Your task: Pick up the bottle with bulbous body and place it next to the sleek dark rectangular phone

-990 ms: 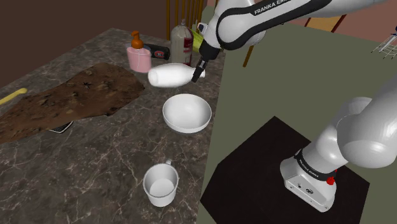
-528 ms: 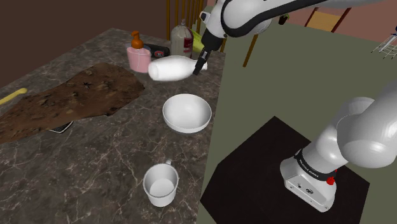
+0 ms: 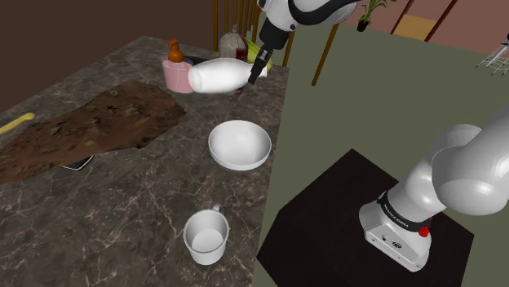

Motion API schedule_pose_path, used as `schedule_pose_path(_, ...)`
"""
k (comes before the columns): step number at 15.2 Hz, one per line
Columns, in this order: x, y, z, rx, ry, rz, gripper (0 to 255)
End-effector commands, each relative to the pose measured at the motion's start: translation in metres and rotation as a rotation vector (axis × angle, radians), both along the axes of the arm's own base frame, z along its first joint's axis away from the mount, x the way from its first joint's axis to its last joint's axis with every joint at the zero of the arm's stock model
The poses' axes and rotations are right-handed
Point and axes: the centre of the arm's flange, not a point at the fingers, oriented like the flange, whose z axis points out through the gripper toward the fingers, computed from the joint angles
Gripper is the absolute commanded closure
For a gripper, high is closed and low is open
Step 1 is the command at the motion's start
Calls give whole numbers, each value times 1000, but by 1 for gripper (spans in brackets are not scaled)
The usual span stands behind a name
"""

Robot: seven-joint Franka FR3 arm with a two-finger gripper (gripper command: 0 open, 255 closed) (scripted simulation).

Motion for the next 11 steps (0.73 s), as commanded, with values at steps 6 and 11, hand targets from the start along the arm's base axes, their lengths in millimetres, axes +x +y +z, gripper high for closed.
schedule_pose_path(6,-1,13,27,0,0,0,255)
schedule_pose_path(11,-1,79,27,0,0,0,255)
